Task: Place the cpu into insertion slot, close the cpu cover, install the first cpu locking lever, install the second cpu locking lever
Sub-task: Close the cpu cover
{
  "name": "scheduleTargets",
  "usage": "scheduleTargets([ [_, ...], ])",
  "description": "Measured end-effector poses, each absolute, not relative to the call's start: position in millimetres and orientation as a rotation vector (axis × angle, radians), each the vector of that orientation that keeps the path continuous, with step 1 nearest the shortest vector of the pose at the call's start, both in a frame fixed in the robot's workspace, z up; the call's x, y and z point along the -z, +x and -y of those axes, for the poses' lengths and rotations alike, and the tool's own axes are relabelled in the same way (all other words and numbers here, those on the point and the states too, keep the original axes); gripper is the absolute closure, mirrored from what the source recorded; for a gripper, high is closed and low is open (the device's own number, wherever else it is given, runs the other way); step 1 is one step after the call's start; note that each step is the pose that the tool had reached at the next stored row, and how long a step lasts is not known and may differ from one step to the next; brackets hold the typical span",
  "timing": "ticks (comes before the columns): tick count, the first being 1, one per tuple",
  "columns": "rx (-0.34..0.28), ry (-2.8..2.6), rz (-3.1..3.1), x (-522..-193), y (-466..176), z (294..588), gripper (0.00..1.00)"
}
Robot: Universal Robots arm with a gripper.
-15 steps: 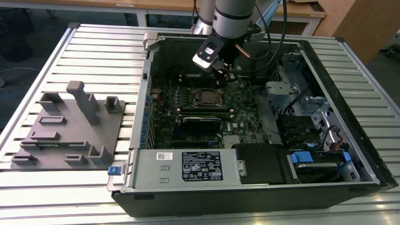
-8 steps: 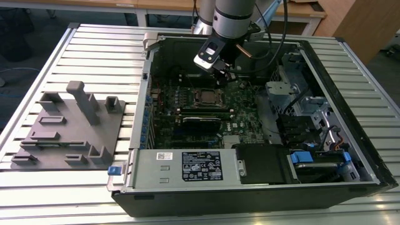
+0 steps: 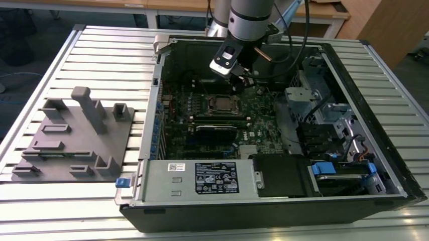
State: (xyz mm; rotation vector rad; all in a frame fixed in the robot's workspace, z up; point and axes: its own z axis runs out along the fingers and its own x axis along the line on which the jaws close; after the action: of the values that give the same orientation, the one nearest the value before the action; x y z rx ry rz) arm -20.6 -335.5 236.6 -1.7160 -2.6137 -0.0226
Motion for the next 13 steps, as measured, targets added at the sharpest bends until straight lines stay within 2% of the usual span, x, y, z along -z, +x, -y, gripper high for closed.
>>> scheduleTargets([
  [13,0.022,-1.614,2.677,-236.5,-20.6,335.5,0.90],
])
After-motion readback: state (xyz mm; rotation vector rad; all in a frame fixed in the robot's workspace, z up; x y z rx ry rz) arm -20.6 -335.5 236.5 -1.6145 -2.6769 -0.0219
